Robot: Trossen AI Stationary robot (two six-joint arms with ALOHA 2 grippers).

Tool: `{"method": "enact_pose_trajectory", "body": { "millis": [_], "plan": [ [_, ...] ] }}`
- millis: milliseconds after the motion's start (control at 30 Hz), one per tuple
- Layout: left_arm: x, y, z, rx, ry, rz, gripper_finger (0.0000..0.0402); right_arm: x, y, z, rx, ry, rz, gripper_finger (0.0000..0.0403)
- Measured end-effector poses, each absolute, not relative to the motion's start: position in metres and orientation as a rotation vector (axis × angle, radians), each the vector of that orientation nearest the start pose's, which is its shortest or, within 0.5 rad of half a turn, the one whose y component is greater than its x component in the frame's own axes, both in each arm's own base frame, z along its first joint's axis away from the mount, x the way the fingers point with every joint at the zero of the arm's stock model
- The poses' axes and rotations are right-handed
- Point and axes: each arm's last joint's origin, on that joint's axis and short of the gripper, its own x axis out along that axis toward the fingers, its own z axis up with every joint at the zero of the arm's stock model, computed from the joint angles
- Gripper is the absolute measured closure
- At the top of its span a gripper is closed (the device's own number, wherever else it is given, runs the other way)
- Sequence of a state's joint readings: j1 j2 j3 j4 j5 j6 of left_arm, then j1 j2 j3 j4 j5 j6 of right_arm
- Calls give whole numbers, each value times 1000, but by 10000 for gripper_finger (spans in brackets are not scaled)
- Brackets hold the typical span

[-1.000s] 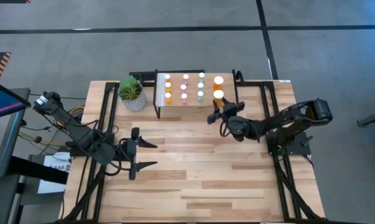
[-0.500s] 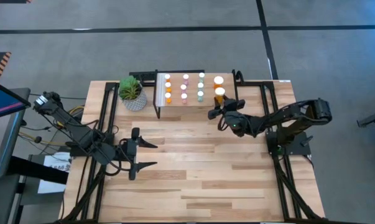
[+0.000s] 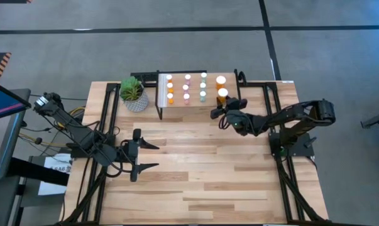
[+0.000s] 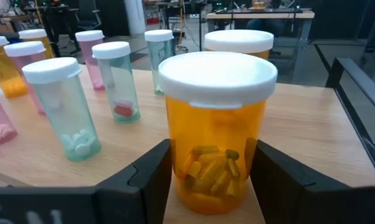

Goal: Pick and place medicine bottles onto shelf by color
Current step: Put the big orange pill bottle on the shelf aligned with the other big orange pill bottle, then return to Home Position

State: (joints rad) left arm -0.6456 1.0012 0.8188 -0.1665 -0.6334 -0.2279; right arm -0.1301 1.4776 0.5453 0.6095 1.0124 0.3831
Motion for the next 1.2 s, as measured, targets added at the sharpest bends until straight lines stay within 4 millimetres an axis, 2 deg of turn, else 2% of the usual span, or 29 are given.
{"method": "enact_pose_trajectory", "body": {
  "millis": [400,700,933,1200],
  "plan": [
    [182,-116,309,-18,279,20,133,264,-59,178,174,119,-1133,134],
    [182,-116,309,-23,279,21,133,264,-48,184,144,131,-1072,95],
    [182,-116,309,-28,279,21,133,253,-33,198,127,163,-1027,74],
    [182,-116,309,-22,278,23,133,232,-12,213,210,172,-968,77]
  ]
}}
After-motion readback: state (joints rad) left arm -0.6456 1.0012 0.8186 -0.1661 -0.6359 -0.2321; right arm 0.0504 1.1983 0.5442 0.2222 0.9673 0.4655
